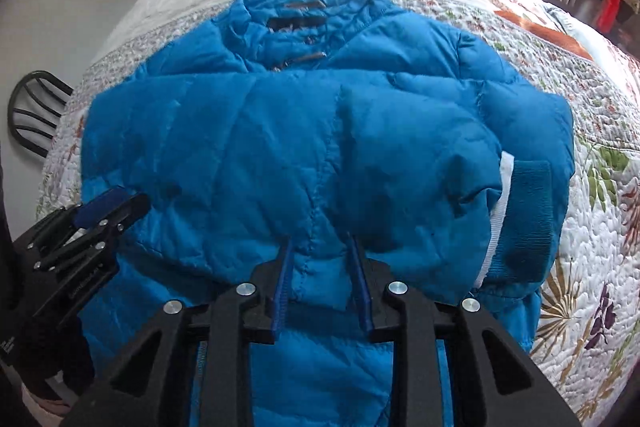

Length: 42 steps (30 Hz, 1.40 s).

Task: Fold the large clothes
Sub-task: 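Release the sleeve and move both tools to the jacket hem, then grasp the silver-banded hem of the blue jacket with both tools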

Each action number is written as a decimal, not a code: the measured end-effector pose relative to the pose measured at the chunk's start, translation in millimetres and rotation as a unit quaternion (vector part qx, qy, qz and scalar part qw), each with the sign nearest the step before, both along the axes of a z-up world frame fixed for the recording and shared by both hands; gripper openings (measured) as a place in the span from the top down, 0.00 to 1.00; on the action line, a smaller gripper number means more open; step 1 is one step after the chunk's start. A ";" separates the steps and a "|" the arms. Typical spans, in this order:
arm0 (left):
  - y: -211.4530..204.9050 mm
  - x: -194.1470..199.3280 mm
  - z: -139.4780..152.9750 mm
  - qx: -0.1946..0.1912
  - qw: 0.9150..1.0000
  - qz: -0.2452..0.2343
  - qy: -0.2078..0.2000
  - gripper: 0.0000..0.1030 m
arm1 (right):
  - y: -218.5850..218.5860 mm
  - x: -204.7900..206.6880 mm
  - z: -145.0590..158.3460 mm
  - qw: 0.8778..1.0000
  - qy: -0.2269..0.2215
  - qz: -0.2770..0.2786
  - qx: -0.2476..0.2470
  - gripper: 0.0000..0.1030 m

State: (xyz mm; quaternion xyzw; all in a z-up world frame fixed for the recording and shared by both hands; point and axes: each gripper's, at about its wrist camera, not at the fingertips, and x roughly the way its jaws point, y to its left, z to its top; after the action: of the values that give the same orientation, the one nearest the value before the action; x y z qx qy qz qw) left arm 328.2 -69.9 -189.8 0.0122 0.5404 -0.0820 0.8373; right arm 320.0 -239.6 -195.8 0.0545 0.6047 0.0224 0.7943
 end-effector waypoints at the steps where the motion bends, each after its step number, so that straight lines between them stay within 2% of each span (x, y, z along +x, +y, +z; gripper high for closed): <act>1: 2.1 -0.2 -6.2 -0.003 1.000 -0.002 0.001 0.61 | 1.0 1.6 -8.4 1.000 0.005 0.001 -0.006 0.75; 4: 3.3 0.3 -15.7 -0.008 1.000 -0.012 -0.004 0.61 | 0.6 4.2 -24.5 1.000 0.005 -0.001 -0.007 0.75; 8: 5.0 5.5 -14.2 -0.020 1.000 -0.003 0.009 0.61 | -3.4 5.2 -24.3 1.000 0.008 -0.006 0.007 0.75; 10: 7.5 5.1 -6.6 -0.024 1.000 0.002 0.011 0.63 | -8.2 3.8 -16.5 1.000 0.005 -0.008 0.019 0.75; 13: 8.2 6.4 11.8 -0.022 0.999 0.012 -0.021 0.63 | -18.4 0.9 8.5 0.999 -0.030 -0.016 0.037 0.74; 17: 1.3 26.8 20.8 -0.027 0.999 0.014 -0.029 0.63 | -35.7 18.9 23.5 0.998 -0.045 -0.041 0.017 0.74; 20: -4.3 45.0 9.1 -0.014 1.000 0.013 -0.013 0.63 | -39.5 41.0 13.8 0.998 -0.024 -0.054 0.001 0.74; 24: -7.1 55.6 -2.0 -0.007 1.000 -0.005 0.002 0.62 | -53.7 51.1 -8.9 0.998 0.009 -0.054 0.017 0.76; 29: -6.0 56.3 -12.7 -0.010 1.000 -0.013 0.007 0.62 | -44.5 45.5 -21.7 0.999 0.000 -0.046 -0.007 0.76; 34: -4.2 51.9 -1.8 -0.005 1.000 -0.015 0.010 0.63 | -52.0 43.3 -11.7 0.999 -0.002 -0.046 0.020 0.75; 35: 0.4 45.1 6.6 -0.005 1.000 -0.012 0.004 0.61 | -53.7 33.7 -2.0 0.999 -0.016 -0.044 0.025 0.74; 36: 6.7 36.0 16.0 -0.009 1.000 -0.009 -0.006 0.55 | -55.2 21.7 11.3 0.998 -0.042 -0.038 0.032 0.69; 37: 15.4 22.6 26.1 -0.018 1.000 -0.010 -0.020 0.49 | -56.8 4.6 26.0 0.996 -0.069 -0.029 0.041 0.59; 39: 35.7 -9.1 44.1 -0.023 0.999 -0.014 -0.046 0.28 | -60.0 -34.3 48.7 0.993 -0.108 -0.015 0.055 0.45; 40: 47.2 -27.2 50.0 -0.017 0.998 -0.012 -0.055 0.26 | -63.2 -53.2 55.2 0.992 -0.116 -0.013 0.052 0.42; 42: 69.0 -60.7 55.1 -0.007 0.998 -0.008 -0.055 0.26 | -68.7 -92.9 58.4 0.993 -0.115 -0.013 0.031 0.41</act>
State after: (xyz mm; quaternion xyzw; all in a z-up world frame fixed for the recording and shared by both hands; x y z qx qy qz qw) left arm 267.5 -0.9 -134.7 0.0155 0.4926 -0.0916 0.8653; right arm 227.1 -308.4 -137.5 0.0840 0.5072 0.0374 0.8569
